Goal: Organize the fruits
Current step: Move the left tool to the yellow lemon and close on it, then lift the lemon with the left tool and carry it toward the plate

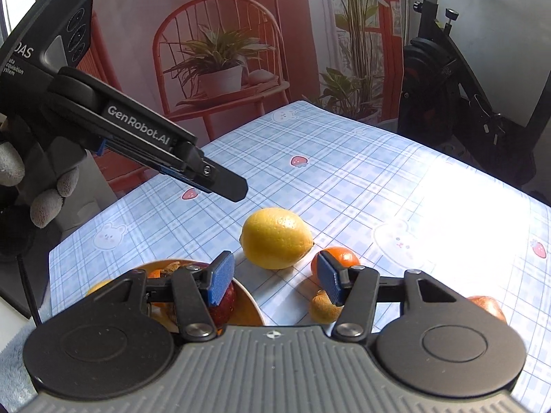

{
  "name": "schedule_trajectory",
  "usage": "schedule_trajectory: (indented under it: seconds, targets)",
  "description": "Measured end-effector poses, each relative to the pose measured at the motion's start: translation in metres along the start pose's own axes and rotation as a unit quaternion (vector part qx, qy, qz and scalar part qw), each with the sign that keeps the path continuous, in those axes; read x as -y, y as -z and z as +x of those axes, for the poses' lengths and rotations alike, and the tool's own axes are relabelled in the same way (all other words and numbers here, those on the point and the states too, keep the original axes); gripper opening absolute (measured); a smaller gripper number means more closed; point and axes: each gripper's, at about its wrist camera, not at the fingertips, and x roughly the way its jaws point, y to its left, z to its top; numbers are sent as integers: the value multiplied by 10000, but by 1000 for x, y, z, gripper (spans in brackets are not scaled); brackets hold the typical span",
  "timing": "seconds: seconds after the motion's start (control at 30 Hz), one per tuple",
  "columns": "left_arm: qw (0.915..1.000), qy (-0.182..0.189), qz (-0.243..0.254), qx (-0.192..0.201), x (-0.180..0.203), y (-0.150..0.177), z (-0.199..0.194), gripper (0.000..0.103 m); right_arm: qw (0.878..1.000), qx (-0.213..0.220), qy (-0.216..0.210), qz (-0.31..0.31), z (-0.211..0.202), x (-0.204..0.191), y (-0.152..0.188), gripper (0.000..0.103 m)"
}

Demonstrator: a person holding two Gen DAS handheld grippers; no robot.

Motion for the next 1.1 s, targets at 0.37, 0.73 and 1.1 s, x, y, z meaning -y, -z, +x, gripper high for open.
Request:
schedule_trajectory:
  seconds: [0.37, 0.73, 1.1]
  targets:
    - [9970, -57, 608, -471, 14, -3, 38, 44, 9998, -208, 7, 52, 14, 2, -3, 56]
    - [9998, -11, -2, -216, -32, -13, 29, 45, 9993, -369, -66, -87, 38, -8, -16, 56]
    - [9998, 44, -175, -63, -53, -15, 31, 45, 9975, -689, -50, -173, 78, -11, -33, 57]
